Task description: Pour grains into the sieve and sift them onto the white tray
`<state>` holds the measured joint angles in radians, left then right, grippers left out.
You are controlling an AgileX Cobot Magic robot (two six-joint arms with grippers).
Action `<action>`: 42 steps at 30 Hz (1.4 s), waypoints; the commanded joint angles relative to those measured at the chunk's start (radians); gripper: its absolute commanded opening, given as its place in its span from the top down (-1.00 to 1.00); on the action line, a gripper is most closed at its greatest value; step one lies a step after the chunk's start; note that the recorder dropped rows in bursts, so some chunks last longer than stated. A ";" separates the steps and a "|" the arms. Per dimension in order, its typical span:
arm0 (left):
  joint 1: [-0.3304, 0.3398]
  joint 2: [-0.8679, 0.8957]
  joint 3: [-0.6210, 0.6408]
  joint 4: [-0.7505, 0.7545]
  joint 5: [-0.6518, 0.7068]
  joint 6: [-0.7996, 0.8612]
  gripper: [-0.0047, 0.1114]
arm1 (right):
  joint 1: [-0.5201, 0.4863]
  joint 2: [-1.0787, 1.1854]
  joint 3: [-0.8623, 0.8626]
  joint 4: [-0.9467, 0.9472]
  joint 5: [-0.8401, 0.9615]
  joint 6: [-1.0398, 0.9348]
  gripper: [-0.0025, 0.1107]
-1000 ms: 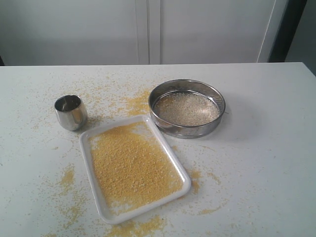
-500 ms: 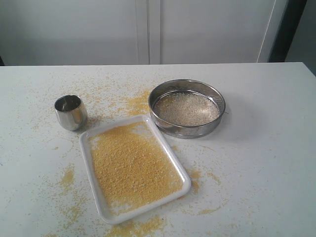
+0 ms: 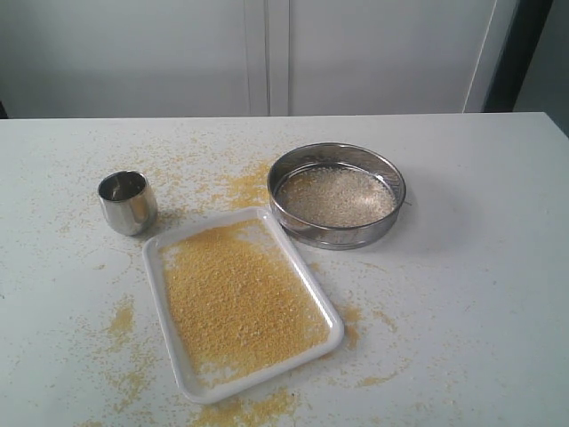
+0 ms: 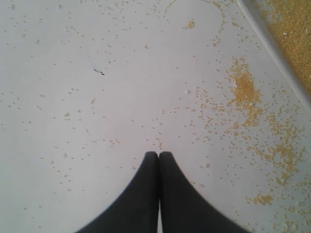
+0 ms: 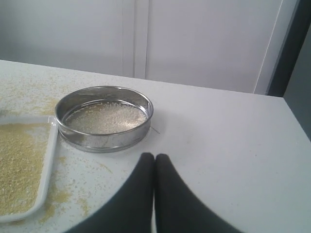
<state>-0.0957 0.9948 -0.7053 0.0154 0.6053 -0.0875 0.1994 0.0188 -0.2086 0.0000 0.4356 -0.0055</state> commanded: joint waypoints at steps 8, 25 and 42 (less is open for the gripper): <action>0.004 -0.009 0.005 -0.007 0.008 -0.003 0.91 | -0.005 -0.019 0.163 0.018 -0.093 0.014 0.96; 0.004 -0.009 0.005 -0.007 0.008 -0.003 0.91 | -0.005 -0.019 0.209 0.030 -0.117 -0.017 0.96; 0.004 -0.009 0.005 -0.007 0.008 -0.003 0.91 | -0.005 -0.019 0.209 0.030 -0.115 -0.017 0.96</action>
<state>-0.0957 0.9948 -0.7053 0.0154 0.6053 -0.0875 0.1994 0.0061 -0.0057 0.0232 0.3351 -0.0103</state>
